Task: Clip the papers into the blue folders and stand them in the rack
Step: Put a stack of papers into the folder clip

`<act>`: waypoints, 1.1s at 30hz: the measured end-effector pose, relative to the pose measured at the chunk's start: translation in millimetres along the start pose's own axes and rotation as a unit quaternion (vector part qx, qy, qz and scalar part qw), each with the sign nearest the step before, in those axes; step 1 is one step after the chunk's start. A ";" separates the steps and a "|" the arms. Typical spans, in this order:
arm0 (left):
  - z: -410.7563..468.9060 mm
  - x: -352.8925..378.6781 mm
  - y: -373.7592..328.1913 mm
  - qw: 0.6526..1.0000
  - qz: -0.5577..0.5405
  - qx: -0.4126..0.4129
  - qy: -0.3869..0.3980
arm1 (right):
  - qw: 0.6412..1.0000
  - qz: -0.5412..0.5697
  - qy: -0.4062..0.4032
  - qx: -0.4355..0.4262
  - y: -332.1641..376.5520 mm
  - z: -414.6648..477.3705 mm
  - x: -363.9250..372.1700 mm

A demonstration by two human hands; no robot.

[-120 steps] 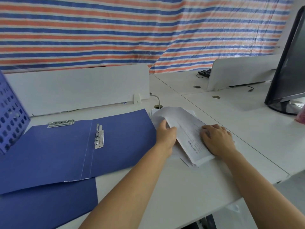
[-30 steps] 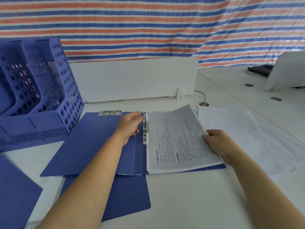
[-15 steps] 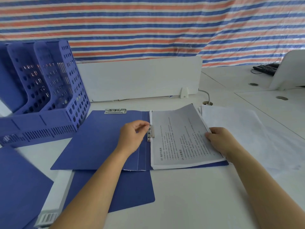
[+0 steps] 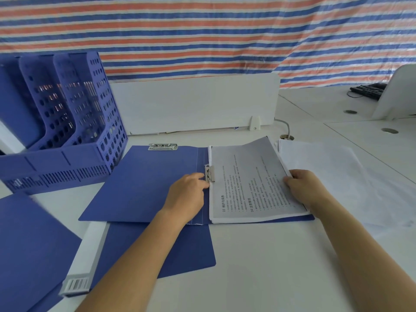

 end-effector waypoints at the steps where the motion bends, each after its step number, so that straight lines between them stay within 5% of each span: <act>1: 0.2 1.5 1.6 1.000 0.002 -0.005 0.003 | 1.000 0.000 -0.001 -0.001 0.6 -0.4 0.1; 14: -5.4 0.5 12.5 0.994 -0.085 -0.041 -0.047 | 1.000 -0.015 -0.022 -0.012 -0.7 2.2 -1.2; 20: -3.7 2.5 13.5 0.992 -0.099 -0.041 -0.070 | 0.977 -0.165 -0.132 -0.032 -0.3 1.3 -14.0; 24: -2.5 2.9 12.4 0.991 -0.102 -0.043 -0.075 | 0.973 -0.184 -0.135 -0.012 -1.0 4.3 -18.8; 26: -2.6 2.3 12.1 0.991 -0.102 -0.038 -0.079 | 0.984 -0.140 -0.110 -0.007 -2.1 4.4 -23.3; 28: -2.5 1.8 11.3 0.991 -0.099 -0.030 -0.080 | 0.998 0.017 -0.051 0.019 -8.4 1.9 -24.8; 30: -1.1 2.1 10.9 0.991 -0.100 -0.024 -0.080 | 0.982 0.176 0.036 0.054 -12.9 -2.9 -16.9; 33: -1.9 -2.0 9.3 0.988 -0.104 -0.016 -0.110 | 0.966 0.235 0.099 0.035 -10.5 -4.4 -8.0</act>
Point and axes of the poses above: each hand's wrist, its own z-axis towards the middle knuckle, its own x-axis out of the palm, y = z × x, the point moved 6 cm from there along z, towards the middle knuckle, and after that the axes turned 1 degree about y, right-handed, at the moved point
